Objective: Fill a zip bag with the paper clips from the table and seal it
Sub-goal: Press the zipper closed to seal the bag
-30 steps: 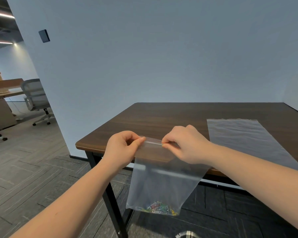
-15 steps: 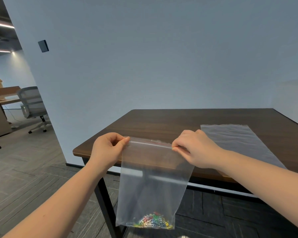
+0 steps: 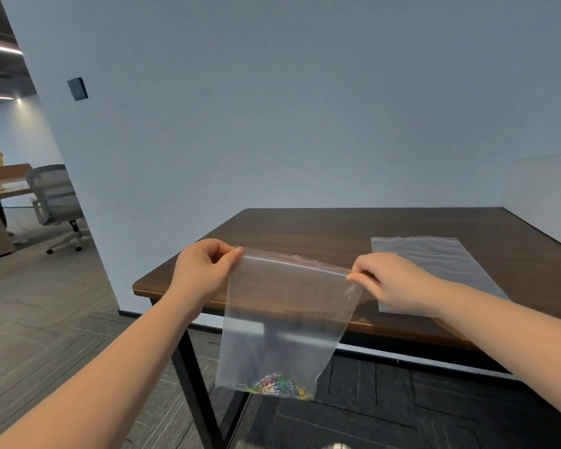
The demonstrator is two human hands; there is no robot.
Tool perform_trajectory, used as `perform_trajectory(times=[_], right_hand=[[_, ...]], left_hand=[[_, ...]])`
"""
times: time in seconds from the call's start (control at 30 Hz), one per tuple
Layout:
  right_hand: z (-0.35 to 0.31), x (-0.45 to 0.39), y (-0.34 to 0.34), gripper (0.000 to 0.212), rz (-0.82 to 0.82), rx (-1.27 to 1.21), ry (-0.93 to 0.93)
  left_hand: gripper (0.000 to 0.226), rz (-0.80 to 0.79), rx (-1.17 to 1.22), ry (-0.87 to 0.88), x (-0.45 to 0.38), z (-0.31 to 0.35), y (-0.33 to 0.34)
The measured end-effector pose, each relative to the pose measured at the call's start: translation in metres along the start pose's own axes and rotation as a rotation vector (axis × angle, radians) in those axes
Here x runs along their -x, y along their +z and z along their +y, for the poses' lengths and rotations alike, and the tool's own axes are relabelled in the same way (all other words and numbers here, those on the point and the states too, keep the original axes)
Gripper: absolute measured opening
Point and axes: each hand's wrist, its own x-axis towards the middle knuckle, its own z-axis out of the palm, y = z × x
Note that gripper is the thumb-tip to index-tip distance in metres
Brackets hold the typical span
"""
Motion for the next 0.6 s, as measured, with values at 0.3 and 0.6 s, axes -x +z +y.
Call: perform_trajectory(times=[0.3, 0.6], right_hand=[[0.046, 0.014, -0.003, 0.031, 0.087, -0.035, 0.245], [-0.017, -0.025, 0.013, 0.071, -0.126, -0.460, 0.166]], left_hand=[[0.024, 0.133, 0.091, -0.027, -0.024, -0.009, -0.042], [0.026, 0.054, 0.123, -0.004, -0.030, -0.006, -0.029]])
